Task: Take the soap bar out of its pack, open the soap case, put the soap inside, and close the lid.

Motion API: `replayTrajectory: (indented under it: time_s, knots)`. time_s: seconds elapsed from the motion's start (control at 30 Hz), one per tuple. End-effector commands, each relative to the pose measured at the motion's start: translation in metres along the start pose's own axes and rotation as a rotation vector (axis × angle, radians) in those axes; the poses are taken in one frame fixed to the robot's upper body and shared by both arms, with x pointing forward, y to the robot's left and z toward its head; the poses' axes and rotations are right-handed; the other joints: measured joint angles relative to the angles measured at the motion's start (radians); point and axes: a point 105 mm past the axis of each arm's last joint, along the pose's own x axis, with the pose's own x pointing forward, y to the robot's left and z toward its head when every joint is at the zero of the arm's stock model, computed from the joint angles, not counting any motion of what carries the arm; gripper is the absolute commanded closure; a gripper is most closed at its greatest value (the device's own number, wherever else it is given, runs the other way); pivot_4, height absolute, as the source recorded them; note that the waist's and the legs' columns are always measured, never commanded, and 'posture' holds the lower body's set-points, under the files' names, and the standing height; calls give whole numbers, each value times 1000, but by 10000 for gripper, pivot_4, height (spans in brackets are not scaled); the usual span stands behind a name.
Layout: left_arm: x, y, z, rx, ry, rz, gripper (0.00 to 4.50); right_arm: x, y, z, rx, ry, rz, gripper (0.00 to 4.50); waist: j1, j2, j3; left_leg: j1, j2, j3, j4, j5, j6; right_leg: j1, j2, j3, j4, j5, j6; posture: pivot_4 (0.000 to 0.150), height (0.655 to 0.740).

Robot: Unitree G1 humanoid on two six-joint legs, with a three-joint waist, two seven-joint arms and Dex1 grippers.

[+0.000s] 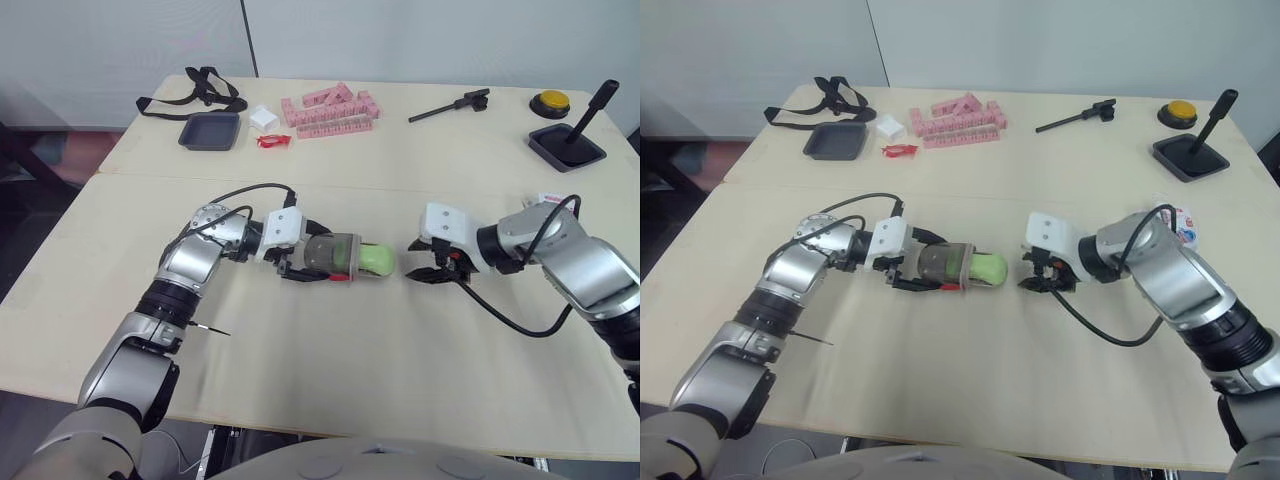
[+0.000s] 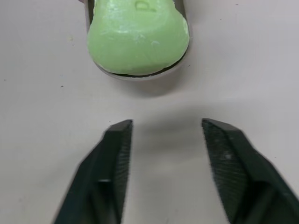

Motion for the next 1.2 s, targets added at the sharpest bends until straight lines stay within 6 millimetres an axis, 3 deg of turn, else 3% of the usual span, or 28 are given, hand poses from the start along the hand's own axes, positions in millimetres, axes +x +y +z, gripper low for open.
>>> replayTrajectory:
  time_s: [0.03, 0.13, 0.53, 0.83, 1.1, 1.2]
  knots:
    - [-6, 5, 8, 30, -24, 18, 10077, -5, -4, 8, -17, -46, -29, 34841, 0, 0, 0, 0, 0, 0, 0, 0, 0, 0, 0, 0, 0, 0, 0, 1500, 7109]
    - [-5, 6, 9, 31, -26, 19, 10077, -2, -1, 13, -25, -66, -17, 44814, -1, 0, 0, 0, 0, 0, 0, 0, 0, 0, 0, 0, 0, 0, 0, 1500, 7109]
    - [-4, 7, 11, 39, -31, 22, 10077, 9, 12, 42, -77, -127, 29, 44814, -2, 0, 0, 0, 0, 0, 0, 0, 0, 0, 0, 0, 0, 0, 0, 1500, 7109]
    - [1, 7, 15, 45, -46, 22, 10077, 21, 16, 52, -123, -121, 49, 44814, -2, 0, 0, 0, 0, 0, 0, 0, 0, 0, 0, 0, 0, 0, 0, 1500, 7109]
    - [-1, 4, 15, 49, -52, 27, 10077, 2, 9, 31, -53, -91, 17, 44814, 4, 0, 0, -1, 0, 0, 0, 0, 0, 0, 0, 0, 0, 0, 0, 1500, 7109]
    - [-1, 0, 14, 50, -54, 22, 10077, -9, 5, 19, 37, -89, -15, 37240, 3, 0, 0, -1, 0, 1, 0, 0, 0, 0, 0, 0, 0, 0, 0, 1500, 7109]
